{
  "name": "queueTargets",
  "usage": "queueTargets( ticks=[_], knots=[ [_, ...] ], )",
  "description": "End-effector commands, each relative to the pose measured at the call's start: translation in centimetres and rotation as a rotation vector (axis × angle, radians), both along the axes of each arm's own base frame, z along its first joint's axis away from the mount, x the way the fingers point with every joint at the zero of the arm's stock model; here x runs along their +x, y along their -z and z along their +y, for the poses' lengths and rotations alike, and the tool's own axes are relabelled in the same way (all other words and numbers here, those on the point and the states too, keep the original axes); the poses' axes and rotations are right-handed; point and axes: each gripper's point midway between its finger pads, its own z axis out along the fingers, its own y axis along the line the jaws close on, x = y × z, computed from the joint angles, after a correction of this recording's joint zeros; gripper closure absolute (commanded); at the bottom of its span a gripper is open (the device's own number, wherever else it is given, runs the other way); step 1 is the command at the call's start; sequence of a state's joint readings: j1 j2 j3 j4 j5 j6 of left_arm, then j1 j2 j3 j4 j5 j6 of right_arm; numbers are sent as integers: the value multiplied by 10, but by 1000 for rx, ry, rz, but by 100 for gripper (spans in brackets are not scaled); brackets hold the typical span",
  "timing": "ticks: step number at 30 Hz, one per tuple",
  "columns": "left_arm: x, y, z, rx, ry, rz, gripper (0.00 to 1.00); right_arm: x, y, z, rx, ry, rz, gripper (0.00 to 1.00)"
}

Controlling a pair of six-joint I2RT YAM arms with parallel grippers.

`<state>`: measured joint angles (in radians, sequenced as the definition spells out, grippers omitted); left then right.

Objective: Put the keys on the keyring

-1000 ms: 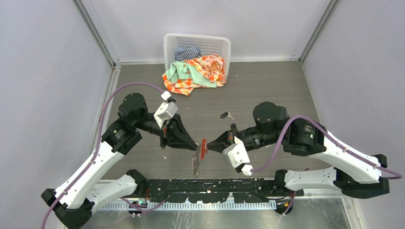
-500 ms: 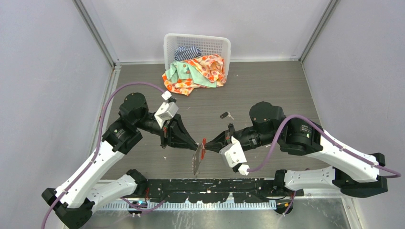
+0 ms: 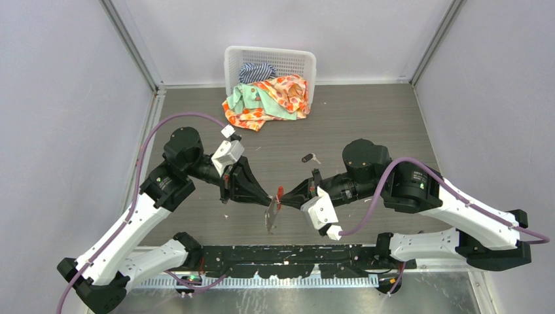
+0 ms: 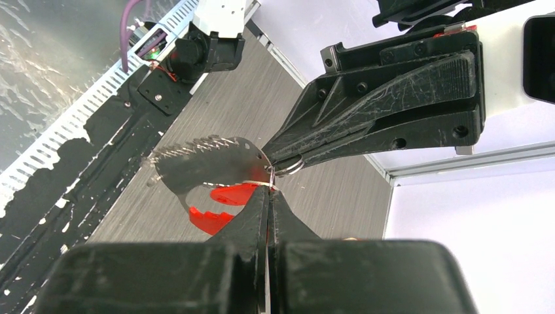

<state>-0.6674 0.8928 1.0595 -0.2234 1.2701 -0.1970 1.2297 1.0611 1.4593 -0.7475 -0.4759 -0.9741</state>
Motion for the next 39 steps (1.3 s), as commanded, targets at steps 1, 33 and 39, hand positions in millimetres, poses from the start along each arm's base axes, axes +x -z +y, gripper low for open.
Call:
queueTargets(
  ticks=[1, 33, 39],
  knots=[
    [-4, -16, 3, -40, 13, -60, 100, -1, -17, 7, 64, -14, -20, 99],
    [-15, -16, 10, -51, 61, -100, 100, 13, -22, 10, 102, 79, 2, 99],
    [-16, -15, 11, -52, 74, -104, 100, 13, -19, 10, 102, 91, 33, 99]
  ],
)
